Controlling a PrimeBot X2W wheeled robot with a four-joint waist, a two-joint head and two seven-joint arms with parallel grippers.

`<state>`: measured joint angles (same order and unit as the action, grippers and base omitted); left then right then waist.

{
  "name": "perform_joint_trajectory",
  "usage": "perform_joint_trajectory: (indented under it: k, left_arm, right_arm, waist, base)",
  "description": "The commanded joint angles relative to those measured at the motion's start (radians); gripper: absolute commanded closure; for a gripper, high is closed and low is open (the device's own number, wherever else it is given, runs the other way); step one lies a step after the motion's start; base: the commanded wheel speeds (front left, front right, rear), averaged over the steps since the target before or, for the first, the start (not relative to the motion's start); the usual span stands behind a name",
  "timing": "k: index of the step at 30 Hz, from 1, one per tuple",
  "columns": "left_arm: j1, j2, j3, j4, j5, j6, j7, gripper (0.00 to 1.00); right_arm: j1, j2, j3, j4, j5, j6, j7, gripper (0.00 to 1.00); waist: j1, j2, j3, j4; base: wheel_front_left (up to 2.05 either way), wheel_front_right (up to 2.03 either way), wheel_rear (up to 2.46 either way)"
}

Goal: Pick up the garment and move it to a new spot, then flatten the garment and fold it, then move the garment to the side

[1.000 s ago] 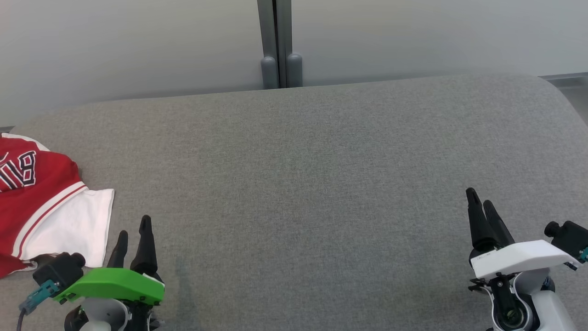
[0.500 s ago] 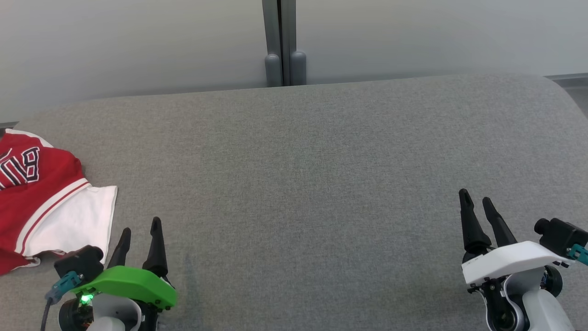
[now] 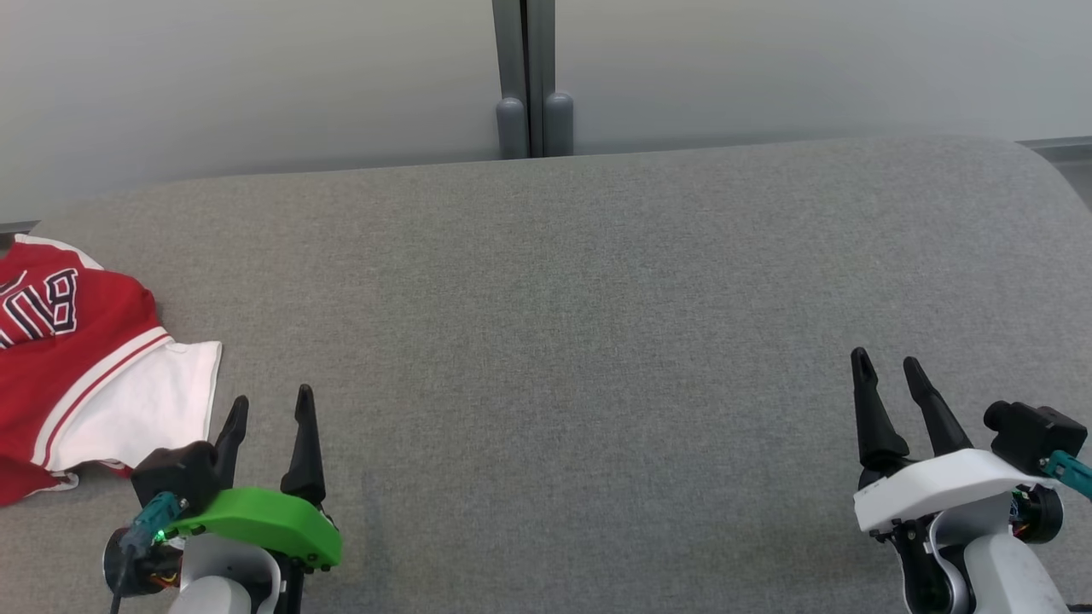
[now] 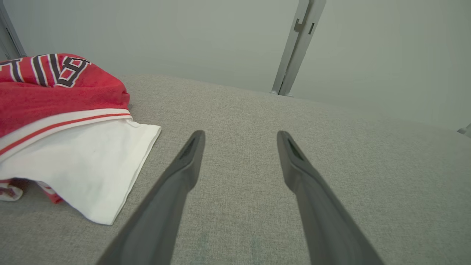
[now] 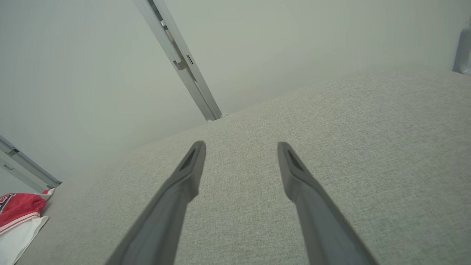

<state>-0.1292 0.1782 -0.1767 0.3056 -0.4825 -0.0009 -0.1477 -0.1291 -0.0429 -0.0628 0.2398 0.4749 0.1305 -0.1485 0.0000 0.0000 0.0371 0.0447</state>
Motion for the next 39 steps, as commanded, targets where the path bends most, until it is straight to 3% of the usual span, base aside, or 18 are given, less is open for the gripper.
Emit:
perform_joint_trajectory:
  k: [1, 12, 27, 33, 39]
  left_arm:
    - [-0.017, 0.015, -0.006, -0.011, 0.032, 0.009, -0.011, 0.0]
    - [-0.017, 0.027, -0.025, -0.036, 0.129, 0.031, -0.037, 0.0]
    - [0.0, -0.008, 0.014, 0.013, 0.234, 0.0, -0.069, 0.0]
    - [-0.021, -0.03, 0.064, 0.053, 0.266, -0.021, -0.082, 0.0]
    - [-0.027, -0.041, 0.115, 0.093, 0.313, -0.035, -0.093, 0.0]
  right_arm:
    - [-0.002, -0.006, -0.001, -0.015, -0.032, 0.0, -0.01, 0.0]
    - [-0.003, -0.007, -0.013, -0.058, -0.149, 0.0, -0.036, 0.0]
    - [-0.014, -0.008, -0.009, 0.016, -0.302, 0.0, -0.07, 0.0]
    - [-0.026, -0.009, 0.009, 0.022, -0.351, 0.0, -0.082, 0.0]
    - [-0.048, -0.009, 0.04, 0.044, -0.386, 0.0, -0.094, 0.0]
  waist:
    - [0.0, 0.0, -0.001, 0.001]
    - [0.0, 0.0, 0.001, 0.008]
    - [0.0, 0.0, 0.017, 0.027]
    - [0.0, 0.0, 0.045, 0.094]
    - [0.0, 0.0, 0.07, 0.217]
  base:
    - [0.0, 0.0, 0.0]
    - [0.0, 0.0, 0.0]
    - [0.0, 0.0, 0.0]
    - [0.0, 0.0, 0.0]
    - [0.0, 0.0, 0.0]
